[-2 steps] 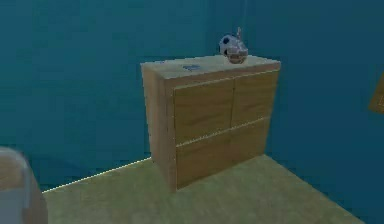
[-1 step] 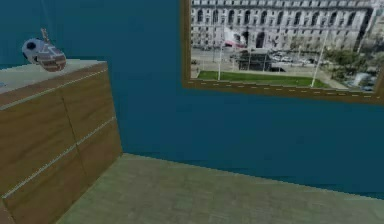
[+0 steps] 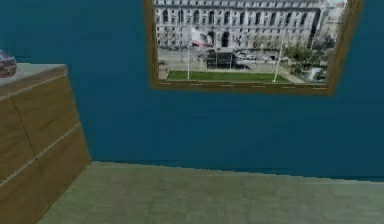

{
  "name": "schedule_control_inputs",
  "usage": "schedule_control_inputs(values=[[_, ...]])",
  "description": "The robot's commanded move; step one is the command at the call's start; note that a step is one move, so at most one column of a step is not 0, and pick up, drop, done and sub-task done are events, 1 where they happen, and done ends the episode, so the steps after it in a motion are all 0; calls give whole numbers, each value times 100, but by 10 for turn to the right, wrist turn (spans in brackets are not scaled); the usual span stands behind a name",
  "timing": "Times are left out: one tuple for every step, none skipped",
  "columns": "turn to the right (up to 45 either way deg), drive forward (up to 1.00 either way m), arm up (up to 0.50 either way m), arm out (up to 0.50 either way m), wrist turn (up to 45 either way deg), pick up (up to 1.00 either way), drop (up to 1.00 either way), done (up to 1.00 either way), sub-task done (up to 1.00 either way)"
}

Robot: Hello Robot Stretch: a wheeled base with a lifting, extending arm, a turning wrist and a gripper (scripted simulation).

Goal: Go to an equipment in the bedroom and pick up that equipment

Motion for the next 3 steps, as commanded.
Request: schedule_control_inputs(values=[[0, 15, 0, 0, 0, 0, 0, 0, 0], [-450, 0, 0, 0, 0, 0, 0, 0, 0], [-330, 0, 0, 0, 0, 0, 0, 0, 0]])
